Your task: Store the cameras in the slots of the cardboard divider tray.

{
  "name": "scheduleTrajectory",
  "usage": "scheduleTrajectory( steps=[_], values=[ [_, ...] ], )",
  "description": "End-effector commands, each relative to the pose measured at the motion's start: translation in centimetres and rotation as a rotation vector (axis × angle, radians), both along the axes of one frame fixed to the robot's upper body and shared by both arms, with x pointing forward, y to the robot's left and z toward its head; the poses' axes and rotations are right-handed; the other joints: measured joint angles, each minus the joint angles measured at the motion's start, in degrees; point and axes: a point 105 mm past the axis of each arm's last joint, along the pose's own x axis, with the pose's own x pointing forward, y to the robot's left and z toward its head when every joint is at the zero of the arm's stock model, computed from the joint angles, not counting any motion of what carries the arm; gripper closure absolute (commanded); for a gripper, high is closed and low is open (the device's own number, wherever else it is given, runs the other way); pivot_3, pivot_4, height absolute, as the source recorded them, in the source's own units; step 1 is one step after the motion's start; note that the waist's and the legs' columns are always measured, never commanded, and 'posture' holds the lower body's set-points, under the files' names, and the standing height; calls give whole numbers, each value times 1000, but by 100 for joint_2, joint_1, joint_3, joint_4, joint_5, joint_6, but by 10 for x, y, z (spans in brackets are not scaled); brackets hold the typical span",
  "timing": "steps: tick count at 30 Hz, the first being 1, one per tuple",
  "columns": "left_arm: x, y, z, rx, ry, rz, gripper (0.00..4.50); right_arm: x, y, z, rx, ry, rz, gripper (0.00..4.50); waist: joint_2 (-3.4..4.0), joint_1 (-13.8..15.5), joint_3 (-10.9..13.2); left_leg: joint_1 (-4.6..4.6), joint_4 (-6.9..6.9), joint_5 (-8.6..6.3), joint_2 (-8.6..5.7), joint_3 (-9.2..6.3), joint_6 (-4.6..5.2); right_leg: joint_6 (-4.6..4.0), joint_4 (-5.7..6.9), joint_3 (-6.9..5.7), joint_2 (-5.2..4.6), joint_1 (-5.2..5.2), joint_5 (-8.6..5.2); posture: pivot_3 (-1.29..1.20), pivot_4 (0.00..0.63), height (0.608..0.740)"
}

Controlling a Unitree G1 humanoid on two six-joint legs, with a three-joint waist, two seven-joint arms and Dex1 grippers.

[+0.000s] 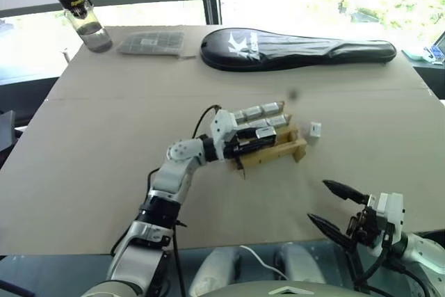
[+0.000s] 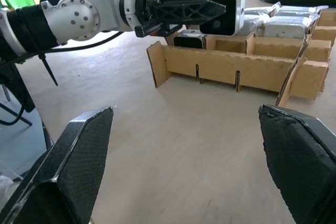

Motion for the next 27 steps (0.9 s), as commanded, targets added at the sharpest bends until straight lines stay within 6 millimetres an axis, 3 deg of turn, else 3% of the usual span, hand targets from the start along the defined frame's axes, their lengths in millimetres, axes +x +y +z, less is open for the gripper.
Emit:
scheduleTrajectory(
  steps=[1, 27],
  values=[
    [3, 1, 2, 8, -10, 31, 3675, 1, 0, 12, 25, -40, -28, 87, 0, 1, 0, 0, 0, 0, 0, 0, 0, 0, 0, 0, 0, 0, 0, 0, 150, 740],
    [-6, -10, -21, 57, 43, -11, 3675, -5, -1, 12, 30, -30, -87, 87, 5, 8, -8, 2, 0, 0, -1, 0, 0, 0, 0, 0, -1, 2, 0, 0, 150, 740]
  ],
)
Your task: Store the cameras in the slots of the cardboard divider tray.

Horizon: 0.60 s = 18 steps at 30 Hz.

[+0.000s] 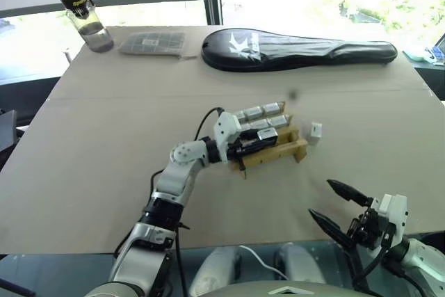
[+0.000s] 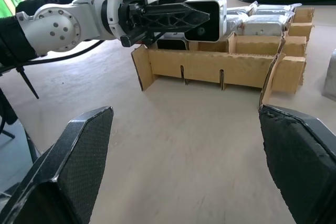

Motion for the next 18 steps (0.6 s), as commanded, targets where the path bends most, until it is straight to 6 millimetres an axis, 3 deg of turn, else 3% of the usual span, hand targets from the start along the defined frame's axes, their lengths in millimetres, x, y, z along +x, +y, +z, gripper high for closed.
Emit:
scheduleTrajectory(
  steps=[1, 9, 18],
  values=[
    [-4, -2, -15, 41, 45, -15, 3675, -1, 0, 13, 14, -55, -13, 87, 1, -2, -3, 0, 0, 0, 0, 0, 0, 0, 0, 0, 0, 0, 0, 0, 150, 740],
    [-3, 1, -17, 66, 54, -25, 3675, 0, -15, 14, 45, -49, -129, 87, 7, -3, -13, 1, -1, 0, 0, 0, 0, 0, 0, 1, 0, 0, 0, 0, 150, 740],
    [-2, 1, -19, 78, 57, -12, 3675, -1, -14, 18, 45, -65, -114, 87, 15, -9, -25, 8, -3, 0, 0, 1, 0, 0, 1, 3, 1, 5, 0, 0, 150, 740]
  ],
)
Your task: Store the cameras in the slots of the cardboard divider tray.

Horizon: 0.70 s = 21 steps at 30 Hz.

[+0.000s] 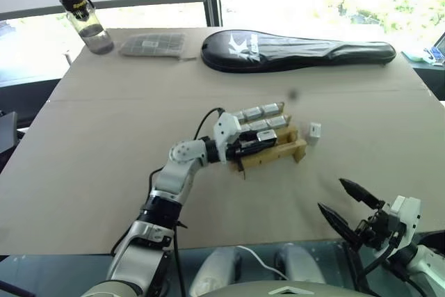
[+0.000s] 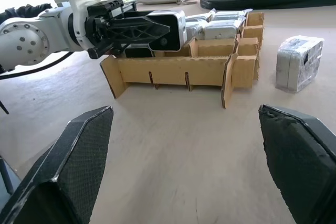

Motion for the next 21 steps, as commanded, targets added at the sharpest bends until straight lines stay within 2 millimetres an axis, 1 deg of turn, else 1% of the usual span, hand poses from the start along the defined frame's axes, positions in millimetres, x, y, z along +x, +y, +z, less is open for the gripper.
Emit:
scheduleTrajectory(
  steps=[1, 13, 15, 16, 21],
  values=[
    [-3, -1, -16, 45, 50, 5, 3675, -1, 0, 17, 7, -75, 11, 87, 0, 0, -1, 0, 0, 0, 0, 0, 0, 0, 0, 0, 0, 0, 0, 0, 150, 740],
    [-2, -2, -11, 27, 50, 0, 3675, 2, -1, 18, -12, -84, 28, 87, 2, 4, -7, 1, 0, 0, 0, 0, 0, 0, 0, 1, 0, 1, 0, 0, 150, 740],
    [-2, -2, -10, 17, 53, -1, 2695, 2, -1, 18, -12, -84, 27, 0, 3, 4, -7, 1, 0, 0, 0, 0, 0, 0, 0, 0, 0, 1, 0, 0, 150, 740],
    [-3, -2, -9, 15, 58, -4, 2363, 2, -1, 18, -12, -83, 27, 0, 3, 2, -6, 1, 0, 0, 0, 0, 0, 0, 0, 0, 0, 1, 0, 0, 150, 740],
    [-4, -2, -9, 27, 48, -8, 289, 1, -1, 18, -10, -79, 26, 0, 3, 4, -7, 0, -1, 0, 0, 0, 0, 0, 0, 0, 0, 0, 0, 0, 150, 740]
  ],
)
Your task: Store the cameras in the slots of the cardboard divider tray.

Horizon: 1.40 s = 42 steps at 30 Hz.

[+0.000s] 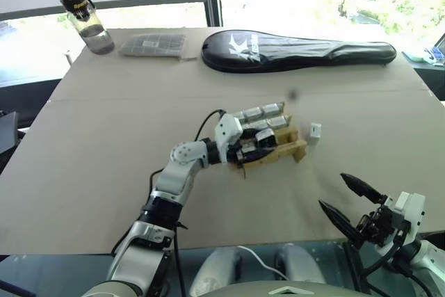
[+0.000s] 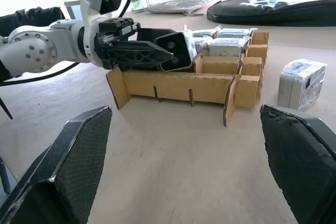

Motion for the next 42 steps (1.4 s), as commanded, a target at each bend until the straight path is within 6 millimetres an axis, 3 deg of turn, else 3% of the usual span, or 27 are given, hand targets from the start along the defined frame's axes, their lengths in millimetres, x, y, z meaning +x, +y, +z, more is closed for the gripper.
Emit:
scheduleTrajectory(
  steps=[1, 11, 16, 20, 26, 33, 38, 42],
  values=[
    [-5, -2, -5, 19, 8, -20, 289, -1, 0, 9, 3, -39, 2, 0, 0, 5, 0, 0, 0, 0, 0, 0, 0, 0, 0, 0, 0, 0, 0, 0, 150, 740],
    [-8, 0, 7, 13, -43, -31, 289, 1, 1, 8, 5, -34, 9, 0, 0, -9, 0, 1, 0, 0, 0, 0, 0, 0, 1, 0, 0, 0, 0, 0, 150, 740],
    [-17, 2, 38, -26, -103, -76, 289, 15, -5, 6, -47, -38, -42, 0, 0, -15, 2, -4, -1, 0, 0, 0, 0, 0, 1, 2, 0, -3, 0, 0, 150, 740],
    [-32, 10, 64, -38, -95, -151, 289, 40, -9, 6, -122, -52, -134, 0, 2, -24, 3, -6, -1, 0, 1, 2, 0, 0, 3, 4, 1, -7, 0, 0, 150, 740],
    [-52, 45, 96, 30, -34, -237, 289, 87, -3, 24, -152, -67, -323, 0, 9, -45, 8, -8, -6, 1, 2, 2, -1, -1, 5, 4, 4, -21, 0, 0, 150, 740],
    [-63, 105, 119, 252, 2, -146, 289, 130, 8, 35, -106, 52, -548, 0, 17, -104, 18, -19, -15, 1, 0, 2, -2, -2, -3, 4, 4, -32, -1, 0, 150, 740],
    [-61, 125, 123, 349, -42, -49, 289, 139, 23, 33, -64, 125, -567, 0, 26, -151, 31, -21, -19, 1, -1, 3, -2, -2, -6, 5, 5, -35, -1, 0, 150, 740],
    [-54, 142, 135, 382, -109, 39, 289, 142, 32, 17, -67, 209, -568, 0, 31, -177, 34, -23, -20, 1, -1, 6, -1, -2, -3, 8, 5, -41, -1, 0, 150, 740]
  ],
)
